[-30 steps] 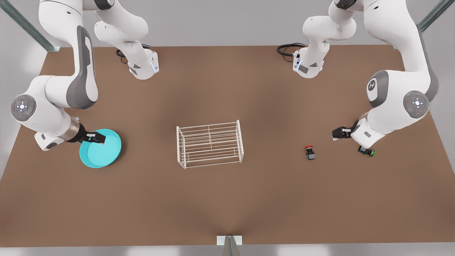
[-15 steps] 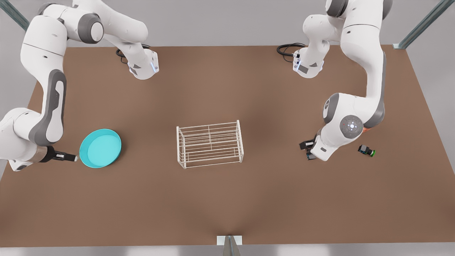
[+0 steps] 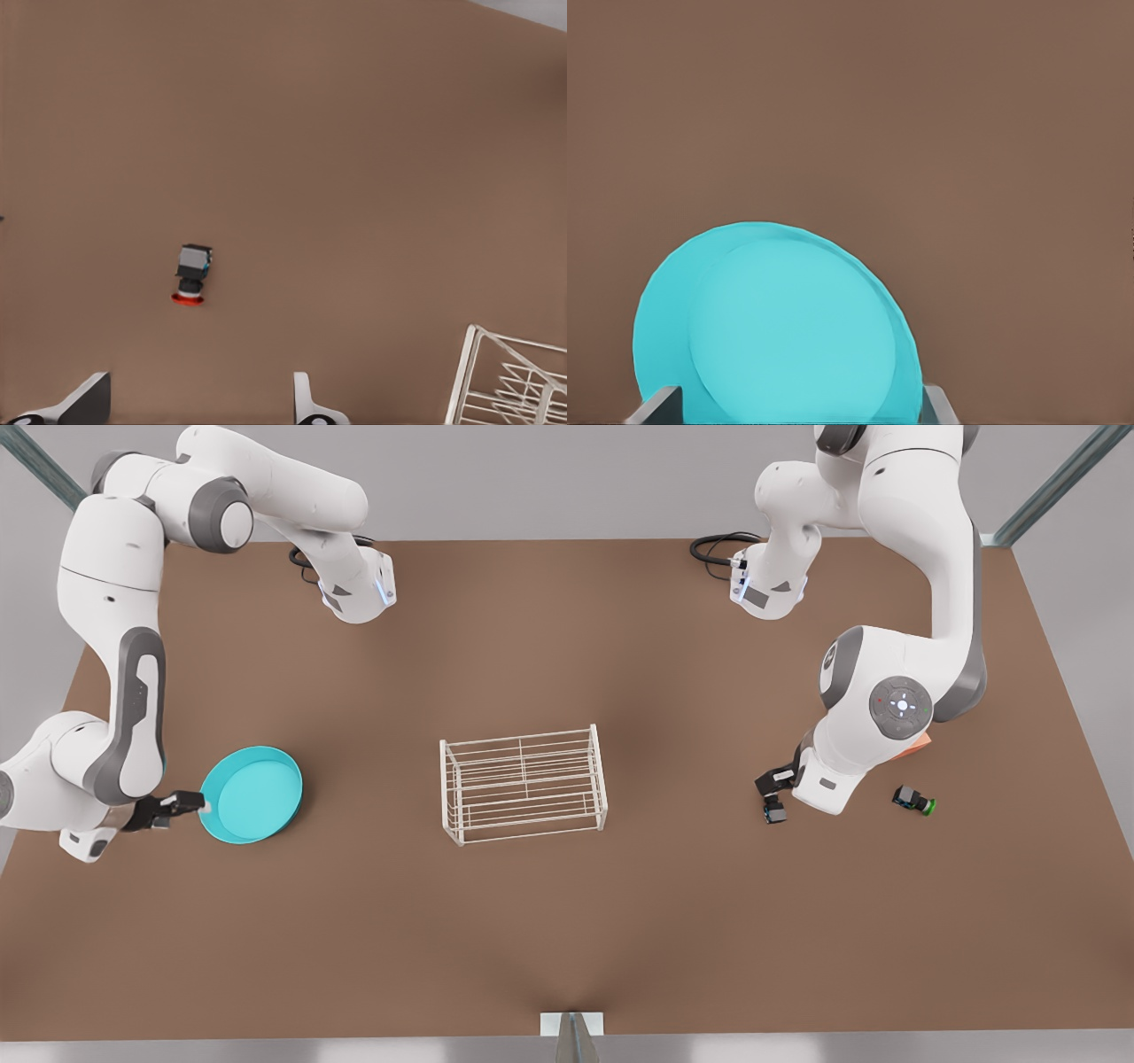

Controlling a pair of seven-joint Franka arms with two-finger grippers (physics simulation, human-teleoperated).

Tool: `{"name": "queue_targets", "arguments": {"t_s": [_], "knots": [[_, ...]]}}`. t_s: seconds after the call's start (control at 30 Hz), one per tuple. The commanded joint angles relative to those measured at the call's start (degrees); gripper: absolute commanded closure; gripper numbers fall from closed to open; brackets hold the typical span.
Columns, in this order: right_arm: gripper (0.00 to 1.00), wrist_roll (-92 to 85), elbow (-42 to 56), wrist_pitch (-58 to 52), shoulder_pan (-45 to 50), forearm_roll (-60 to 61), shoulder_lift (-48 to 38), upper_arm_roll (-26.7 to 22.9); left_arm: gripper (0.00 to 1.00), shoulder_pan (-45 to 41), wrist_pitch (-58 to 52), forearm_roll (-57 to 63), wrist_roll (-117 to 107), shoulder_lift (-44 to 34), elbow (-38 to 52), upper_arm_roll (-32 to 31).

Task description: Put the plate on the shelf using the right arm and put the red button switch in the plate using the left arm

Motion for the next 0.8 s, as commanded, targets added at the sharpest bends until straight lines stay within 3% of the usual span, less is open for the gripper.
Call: {"name": "queue_targets", "arguments": {"t_s": [0.0,0.2,0.33,0.77], "knots": [[0.00,-27.9,0.0,-0.9,-0.2,-2.1,0.1,-0.1,0.00,0.0,-0.7,0.1,-5.3,-0.1,0.0,0.0],[0.00,-27.4,-0.1,-0.8,-1.9,-3.4,2.7,-0.2,0.00,-0.1,-0.9,0.1,-5.2,-0.1,-0.3,-0.1],[0.01,-14.8,-0.1,-0.6,-1.8,-3.1,3.6,-0.3,0.00,-0.1,-0.9,0.1,-5.2,-0.1,-0.3,-0.1],[0.00,-3.9,-3.9,3.2,-2.5,-3.2,4.9,-0.3,0.00,-0.3,-1.0,0.1,-5.3,-0.1,-0.8,-0.2]]}}
